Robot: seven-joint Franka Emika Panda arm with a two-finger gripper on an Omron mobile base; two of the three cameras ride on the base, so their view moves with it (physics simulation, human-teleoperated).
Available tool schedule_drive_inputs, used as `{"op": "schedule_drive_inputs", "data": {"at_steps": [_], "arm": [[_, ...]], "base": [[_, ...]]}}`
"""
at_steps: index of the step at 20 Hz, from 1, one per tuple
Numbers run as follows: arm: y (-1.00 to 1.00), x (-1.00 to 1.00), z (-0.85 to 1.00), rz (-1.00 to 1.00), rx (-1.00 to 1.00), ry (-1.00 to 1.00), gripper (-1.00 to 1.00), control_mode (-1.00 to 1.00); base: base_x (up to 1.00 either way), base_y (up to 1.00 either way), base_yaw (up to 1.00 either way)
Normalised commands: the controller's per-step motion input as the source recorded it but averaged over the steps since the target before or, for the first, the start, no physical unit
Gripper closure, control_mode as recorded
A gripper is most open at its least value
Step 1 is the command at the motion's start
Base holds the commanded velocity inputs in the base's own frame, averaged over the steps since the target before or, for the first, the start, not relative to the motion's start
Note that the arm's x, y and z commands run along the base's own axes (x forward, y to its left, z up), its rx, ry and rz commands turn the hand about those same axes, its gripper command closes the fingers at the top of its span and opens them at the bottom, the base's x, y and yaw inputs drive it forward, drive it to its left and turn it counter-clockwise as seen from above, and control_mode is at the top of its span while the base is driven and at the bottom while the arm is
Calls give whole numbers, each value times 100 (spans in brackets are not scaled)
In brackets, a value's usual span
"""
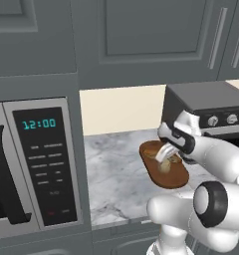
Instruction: Retrieve the sausage and cheese from the fridge and place them on the cutting board on the counter.
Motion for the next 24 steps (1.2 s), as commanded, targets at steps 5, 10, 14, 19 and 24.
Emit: {"op": "schedule_drive_inputs", "data": {"at_steps": [5, 10, 14, 19, 24], "arm": [[2, -40, 41, -7, 1, -1, -100, -100], [0, -60, 23, -22, -1, -11, -100, -100], [0, -67, 22, -30, 0, -8, -100, -100], [2, -58, 29, -24, -2, -2, -100, -100], [2, -62, 38, -14, 0, -2, -100, -100]], "base": [[0, 0, 0], [0, 0, 0], [0, 0, 0], [0, 0, 0], [0, 0, 0]]}}
